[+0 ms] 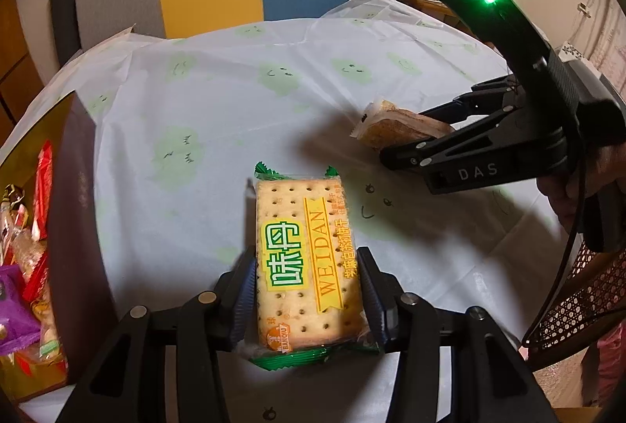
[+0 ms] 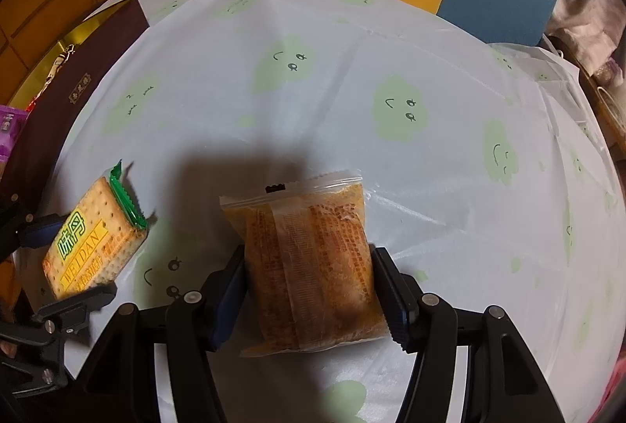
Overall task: Organize snacks
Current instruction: 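Grasp the clear bread packet with the right gripper while the left holds the cracker packet, then carry the cracker packet into the gold tray and open the left gripper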
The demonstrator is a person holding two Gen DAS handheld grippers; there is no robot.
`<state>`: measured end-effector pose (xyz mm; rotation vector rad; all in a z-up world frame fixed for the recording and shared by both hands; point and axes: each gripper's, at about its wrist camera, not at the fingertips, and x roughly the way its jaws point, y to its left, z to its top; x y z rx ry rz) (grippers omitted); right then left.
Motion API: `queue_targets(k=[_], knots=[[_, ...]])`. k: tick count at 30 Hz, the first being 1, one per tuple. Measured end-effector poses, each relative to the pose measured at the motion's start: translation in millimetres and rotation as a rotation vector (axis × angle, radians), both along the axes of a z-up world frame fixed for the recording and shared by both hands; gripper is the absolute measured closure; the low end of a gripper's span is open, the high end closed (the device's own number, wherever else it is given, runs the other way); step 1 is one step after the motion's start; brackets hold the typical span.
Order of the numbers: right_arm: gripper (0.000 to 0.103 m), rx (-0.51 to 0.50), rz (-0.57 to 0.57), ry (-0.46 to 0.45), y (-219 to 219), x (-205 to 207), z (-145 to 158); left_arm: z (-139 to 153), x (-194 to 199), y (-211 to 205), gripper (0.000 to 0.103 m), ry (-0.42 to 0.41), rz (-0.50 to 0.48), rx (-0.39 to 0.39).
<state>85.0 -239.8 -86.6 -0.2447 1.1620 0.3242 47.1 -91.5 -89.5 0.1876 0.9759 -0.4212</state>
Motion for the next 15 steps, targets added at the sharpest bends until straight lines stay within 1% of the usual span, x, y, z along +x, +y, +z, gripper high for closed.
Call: queue_targets(k=[3, 6, 10, 15], knots=[[0.041, -0.011, 0.010, -0.010, 3, -1, -1, 9, -2, 3, 0.054, -0.014, 0.007, -0.018], [0.042, -0.021, 0.017, -0.017, 6, -3, -2, 25, -5, 9, 0.054, -0.044, 0.027, -0.032], [0.041, -0.018, 0.019, -0.017, 6, -4, -2, 53, -8, 18, 0.054, -0.110, 0.053, -0.048], [0.041, -0.025, 0.024, -0.026, 7, -5, -2, 81, -10, 32, 0.054, -0.176, 0.098, -0.069]])
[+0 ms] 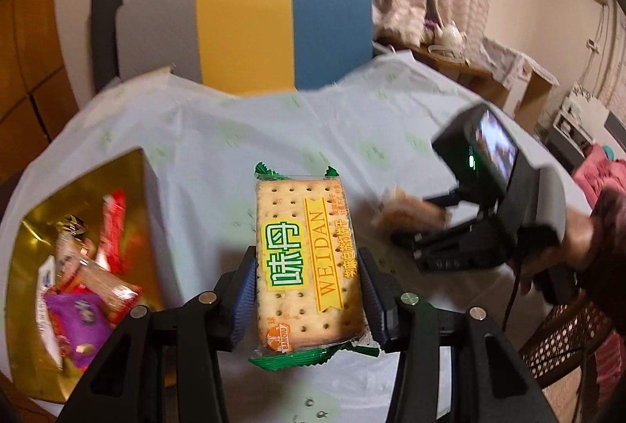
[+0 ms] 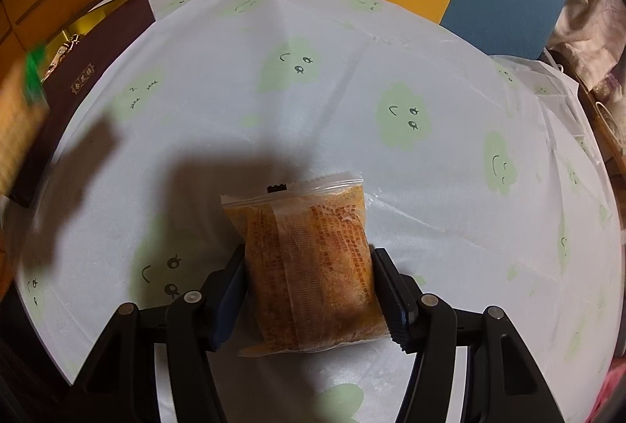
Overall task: Organize snacks
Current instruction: 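Carry the cracker packet into the gold tray and open the left gripper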
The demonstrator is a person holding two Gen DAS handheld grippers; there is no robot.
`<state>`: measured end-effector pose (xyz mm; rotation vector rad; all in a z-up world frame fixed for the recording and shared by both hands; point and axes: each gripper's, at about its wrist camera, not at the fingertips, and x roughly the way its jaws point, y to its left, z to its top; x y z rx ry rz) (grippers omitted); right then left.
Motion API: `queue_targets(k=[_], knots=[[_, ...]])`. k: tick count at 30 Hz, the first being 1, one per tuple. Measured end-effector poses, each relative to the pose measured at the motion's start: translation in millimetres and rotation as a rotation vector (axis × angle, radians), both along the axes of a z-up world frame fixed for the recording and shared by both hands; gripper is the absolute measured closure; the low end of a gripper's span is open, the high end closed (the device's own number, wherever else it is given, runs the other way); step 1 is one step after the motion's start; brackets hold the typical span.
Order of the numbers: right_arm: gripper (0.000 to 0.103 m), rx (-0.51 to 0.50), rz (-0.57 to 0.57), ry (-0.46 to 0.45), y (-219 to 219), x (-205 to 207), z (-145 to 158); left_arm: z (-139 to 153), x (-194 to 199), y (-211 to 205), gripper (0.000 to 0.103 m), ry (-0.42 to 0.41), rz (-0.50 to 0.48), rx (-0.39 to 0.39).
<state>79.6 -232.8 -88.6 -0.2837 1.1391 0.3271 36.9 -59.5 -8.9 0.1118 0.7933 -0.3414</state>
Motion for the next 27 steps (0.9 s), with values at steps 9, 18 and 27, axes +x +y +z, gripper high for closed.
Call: queue_targets(k=[9, 18, 27], knots=[[0.041, -0.006, 0.004, -0.010, 0, -1, 0, 28, 2, 31, 0.054, -0.064, 0.098, -0.004], [0.041, -0.009, 0.006, -0.012, 1, -2, 0, 31, 2, 70, 0.054, -0.059, 0.183, -0.021], [0.041, -0.013, 0.007, -0.015, 2, -3, 0, 30, 12, 106, 0.054, -0.016, 0.250, -0.088]])
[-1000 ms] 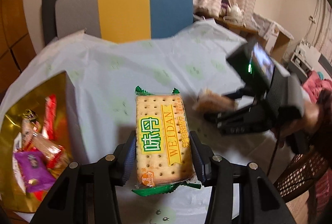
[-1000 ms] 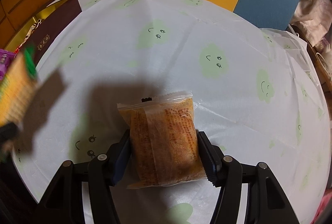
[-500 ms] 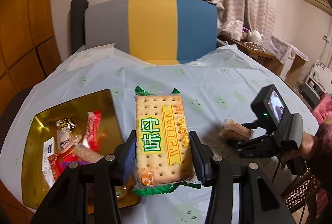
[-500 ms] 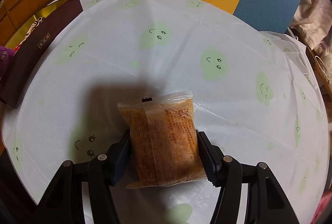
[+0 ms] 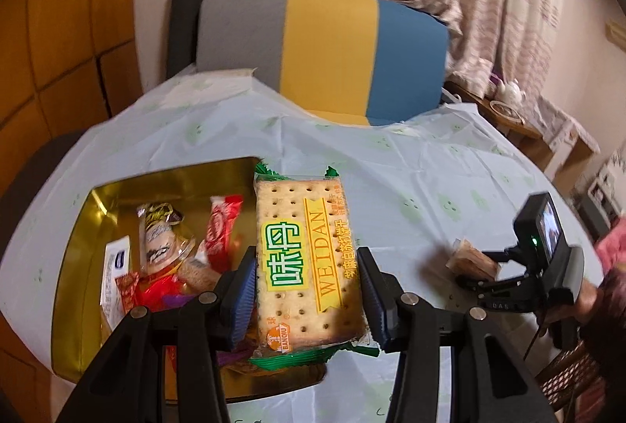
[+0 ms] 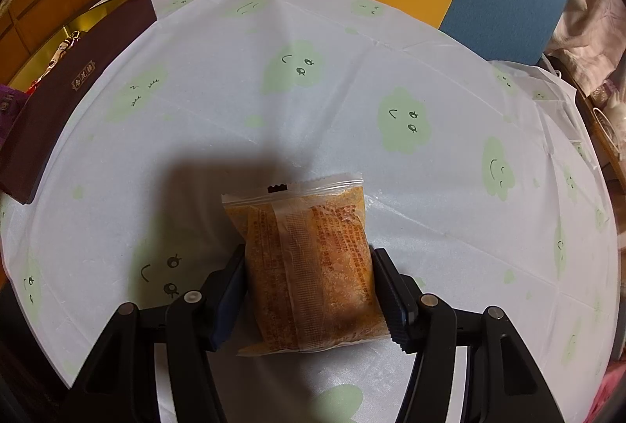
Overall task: Organize snacks
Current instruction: 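Carry the cracker packet into the gold tray and open the left gripper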
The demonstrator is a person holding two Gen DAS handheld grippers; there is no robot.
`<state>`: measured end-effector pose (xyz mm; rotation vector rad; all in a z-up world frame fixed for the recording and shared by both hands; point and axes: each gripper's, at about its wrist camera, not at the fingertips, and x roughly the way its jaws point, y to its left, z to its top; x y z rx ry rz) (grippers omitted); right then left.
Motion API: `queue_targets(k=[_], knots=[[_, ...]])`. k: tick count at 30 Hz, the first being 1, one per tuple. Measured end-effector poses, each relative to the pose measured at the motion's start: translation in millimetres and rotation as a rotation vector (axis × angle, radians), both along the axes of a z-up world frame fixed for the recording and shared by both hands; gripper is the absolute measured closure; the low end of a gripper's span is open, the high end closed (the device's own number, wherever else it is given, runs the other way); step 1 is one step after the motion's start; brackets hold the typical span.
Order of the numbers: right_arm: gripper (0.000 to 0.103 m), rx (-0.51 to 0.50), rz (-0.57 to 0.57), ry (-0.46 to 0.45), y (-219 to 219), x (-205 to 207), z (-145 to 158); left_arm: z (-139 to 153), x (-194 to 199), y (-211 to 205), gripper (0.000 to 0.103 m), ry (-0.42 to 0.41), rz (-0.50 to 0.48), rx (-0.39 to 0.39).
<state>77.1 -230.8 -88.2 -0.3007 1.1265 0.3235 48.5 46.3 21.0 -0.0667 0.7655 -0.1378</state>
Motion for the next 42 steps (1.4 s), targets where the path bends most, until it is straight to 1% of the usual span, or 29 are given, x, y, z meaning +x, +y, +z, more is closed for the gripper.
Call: queue_targets(k=[3, 5, 6, 10, 14, 18, 20, 22, 23, 24, 26, 27, 28, 30, 31, 32, 33, 35, 37, 40, 42], knots=[[0.041, 0.001, -0.001, 0.000, -1, 0, -1, -1, 5, 24, 0.054, 0.025, 0.048, -0.073], [0.041, 0.001, -0.001, 0.000, -1, 0, 0, 0, 7, 49, 0.054, 0.036, 0.097, -0.134], [0.041, 0.000, -0.001, 0.000, -1, 0, 0, 1, 8, 57, 0.054, 0.037, 0.113, -0.149], [0.042, -0.008, 0.005, -0.003, 0, -1, 0, 1, 3, 113, 0.054, 0.048, 0.230, -0.251], [0.042, -0.021, 0.012, -0.011, 2, -2, 1, -3, 2, 148, 0.054, 0.063, 0.308, -0.289], [0.042, -0.028, 0.014, -0.015, 3, -2, 0, -10, 10, 160, 0.054, 0.082, 0.335, -0.344], [0.042, -0.029, 0.014, -0.016, 2, -2, 0, -12, 23, 159, 0.054, 0.098, 0.315, -0.365], [0.042, -0.032, 0.014, -0.017, 3, -2, 0, -15, 34, 154, 0.054, 0.117, 0.315, -0.380], [0.042, -0.033, 0.014, -0.018, 3, -1, 0, -17, 43, 150, 0.054, 0.129, 0.293, -0.392], [0.042, -0.035, 0.014, -0.019, 3, -1, 0, -19, 50, 147, 0.054, 0.138, 0.275, -0.395], [0.042, -0.036, 0.014, -0.020, 3, -1, 1, -26, 70, 136, 0.054, 0.169, 0.270, -0.369], [0.042, -0.037, 0.013, -0.021, 3, -1, 1, -28, 77, 133, 0.054, 0.176, 0.249, -0.360], [0.042, -0.039, 0.013, -0.021, 3, -1, 1, -32, 86, 128, 0.054, 0.187, 0.229, -0.343], [0.042, -0.043, 0.012, -0.024, 4, -2, 0, -42, 101, 120, 0.054, 0.209, 0.240, -0.275], [0.042, -0.044, 0.011, -0.025, 5, -3, 0, -51, 112, 114, 0.054, 0.229, 0.210, -0.235], [0.042, -0.045, 0.011, -0.025, 6, -4, 0, -57, 118, 111, 0.054, 0.256, 0.206, -0.216], [0.042, -0.046, 0.011, -0.026, 6, -4, 0, -65, 123, 111, 0.054, 0.289, 0.213, -0.204], [0.042, -0.046, 0.009, -0.026, 6, -4, 1, -78, 131, 110, 0.054, 0.343, 0.214, -0.205], [0.042, -0.046, 0.009, -0.026, 5, -4, 0, -77, 129, 111, 0.054, 0.324, 0.214, -0.215], [0.042, -0.047, 0.009, -0.027, 4, -3, 0, -70, 123, 112, 0.054, 0.279, 0.215, -0.188], [0.042, -0.046, 0.010, -0.027, 5, -3, 0, -67, 119, 114, 0.054, 0.280, 0.218, -0.185]])
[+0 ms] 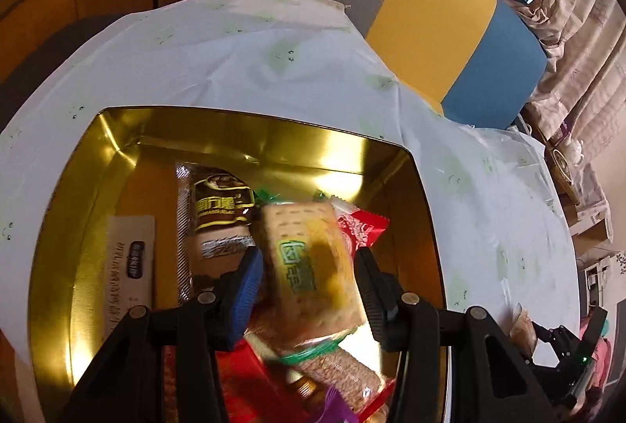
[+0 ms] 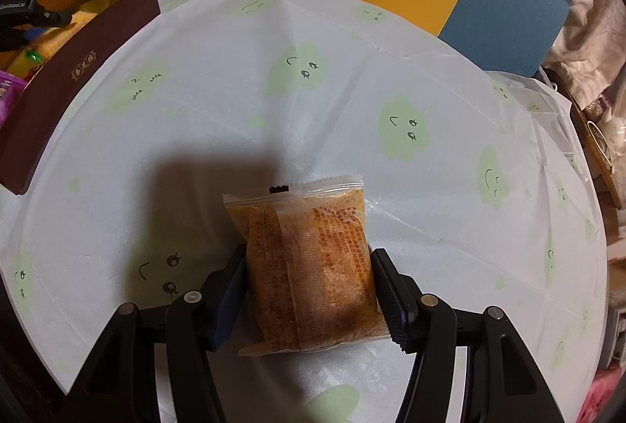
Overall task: Organize snacks
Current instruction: 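Carry the cracker packet into the gold tray and open the left gripper, then carry the bread packet into the gold tray and open the right gripper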
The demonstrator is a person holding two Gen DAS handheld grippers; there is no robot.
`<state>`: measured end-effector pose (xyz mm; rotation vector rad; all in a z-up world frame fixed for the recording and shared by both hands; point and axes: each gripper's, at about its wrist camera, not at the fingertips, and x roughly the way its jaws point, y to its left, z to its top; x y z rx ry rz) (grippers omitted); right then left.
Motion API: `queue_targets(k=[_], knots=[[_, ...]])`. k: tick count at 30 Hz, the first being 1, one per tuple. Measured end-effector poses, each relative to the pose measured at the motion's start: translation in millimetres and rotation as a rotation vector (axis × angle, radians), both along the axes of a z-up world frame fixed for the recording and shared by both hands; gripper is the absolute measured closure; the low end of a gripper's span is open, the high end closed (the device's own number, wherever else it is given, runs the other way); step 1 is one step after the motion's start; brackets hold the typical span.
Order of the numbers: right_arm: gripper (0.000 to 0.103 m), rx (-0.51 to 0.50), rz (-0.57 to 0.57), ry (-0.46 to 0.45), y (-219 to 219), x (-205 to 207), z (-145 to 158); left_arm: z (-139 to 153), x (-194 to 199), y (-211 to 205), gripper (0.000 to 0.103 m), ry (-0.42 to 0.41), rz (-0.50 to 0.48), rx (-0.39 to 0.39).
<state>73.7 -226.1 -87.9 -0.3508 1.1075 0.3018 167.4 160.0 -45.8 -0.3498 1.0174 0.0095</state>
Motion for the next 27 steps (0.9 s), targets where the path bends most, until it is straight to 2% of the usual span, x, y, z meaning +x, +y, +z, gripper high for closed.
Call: queue_targets(k=[7, 11, 21, 27], knots=[[0.041, -0.011, 0.004, -0.007, 2, -1, 1, 12, -29, 12, 0.054, -0.004, 0.113, 0.045], [0.042, -0.013, 0.005, -0.009, 2, 0, 1, 25, -53, 2, 0.054, -0.050, 0.102, 0.124], [0.042, -0.022, -0.009, -0.018, 5, -5, 1, 43, -98, -22, 0.054, -0.130, 0.061, 0.196], [0.042, -0.013, -0.016, -0.015, 4, -4, 1, 46, -113, -25, 0.054, -0.150, 0.052, 0.216]])
